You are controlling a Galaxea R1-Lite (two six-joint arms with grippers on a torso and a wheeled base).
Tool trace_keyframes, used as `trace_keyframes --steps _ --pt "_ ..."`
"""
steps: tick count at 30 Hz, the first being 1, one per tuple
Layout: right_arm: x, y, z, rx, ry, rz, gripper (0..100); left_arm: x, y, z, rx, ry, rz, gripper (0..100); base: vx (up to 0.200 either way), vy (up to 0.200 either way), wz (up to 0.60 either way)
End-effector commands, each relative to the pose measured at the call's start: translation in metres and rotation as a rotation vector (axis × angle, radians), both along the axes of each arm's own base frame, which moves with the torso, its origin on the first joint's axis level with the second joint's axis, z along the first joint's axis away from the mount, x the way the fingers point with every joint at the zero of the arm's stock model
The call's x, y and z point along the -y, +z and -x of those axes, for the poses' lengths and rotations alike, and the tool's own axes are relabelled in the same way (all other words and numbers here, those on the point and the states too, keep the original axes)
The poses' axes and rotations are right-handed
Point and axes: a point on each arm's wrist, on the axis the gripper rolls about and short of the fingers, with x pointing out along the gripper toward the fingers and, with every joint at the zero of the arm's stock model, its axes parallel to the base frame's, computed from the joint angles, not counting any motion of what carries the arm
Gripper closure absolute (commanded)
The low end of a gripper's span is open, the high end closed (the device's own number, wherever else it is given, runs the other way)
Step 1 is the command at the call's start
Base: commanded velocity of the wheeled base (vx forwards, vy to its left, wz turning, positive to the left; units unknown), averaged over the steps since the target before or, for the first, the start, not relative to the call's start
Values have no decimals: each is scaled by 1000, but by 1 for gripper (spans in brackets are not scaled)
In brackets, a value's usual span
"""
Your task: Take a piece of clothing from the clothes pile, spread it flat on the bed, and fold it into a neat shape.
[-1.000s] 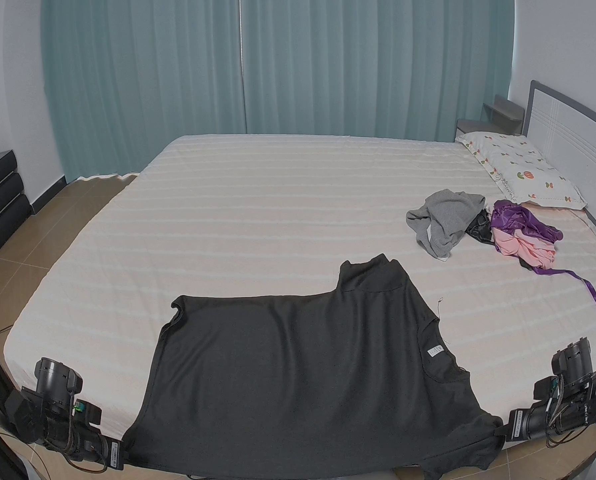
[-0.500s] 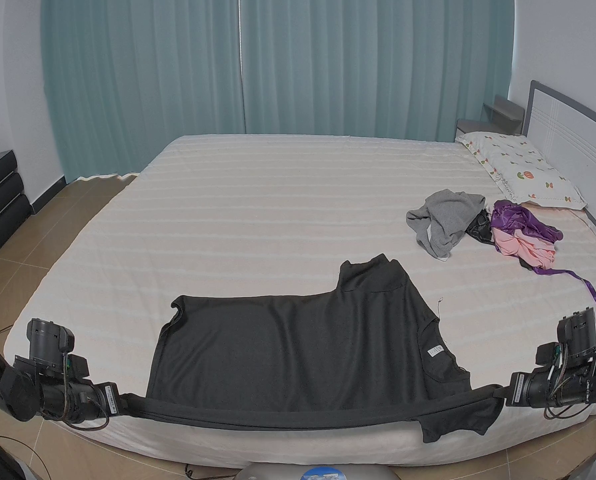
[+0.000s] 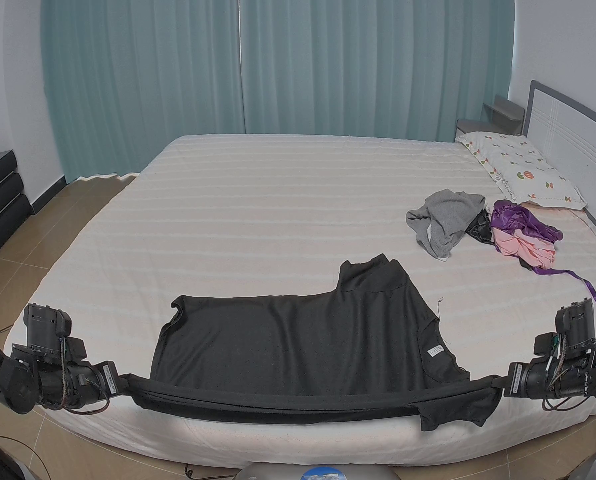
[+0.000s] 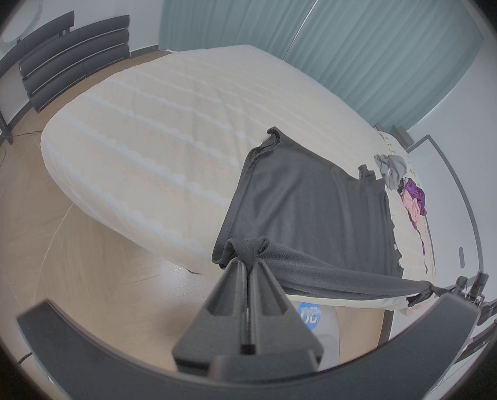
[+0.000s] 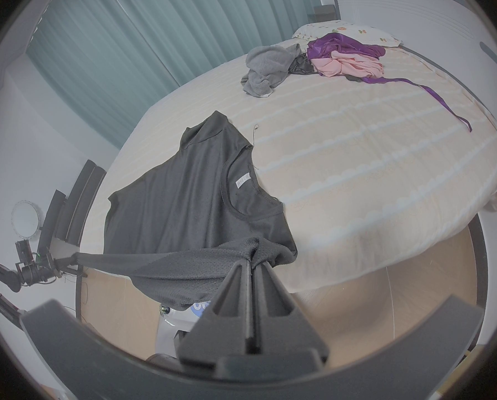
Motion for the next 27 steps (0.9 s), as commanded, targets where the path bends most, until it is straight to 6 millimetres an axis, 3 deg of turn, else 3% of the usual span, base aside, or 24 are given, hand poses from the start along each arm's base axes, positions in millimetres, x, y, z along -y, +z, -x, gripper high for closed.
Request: trace_keyframes --steps 1,7,14,27 --pt "1 -5 11 -32 6 10 100 3 11 7 52 -8 -3 100 0 0 0" --pt "1 -10 19 -62 17 17 100 8 2 11 -21 -40 -7 100 0 0 0" --pt "1 -11 14 -66 23 16 100 8 -9 0 -64 -25 -23 100 0 0 0" --pt "-7 -13 -43 -25 33 11 100 7 -11 -39 -41 23 9 100 0 0 0"
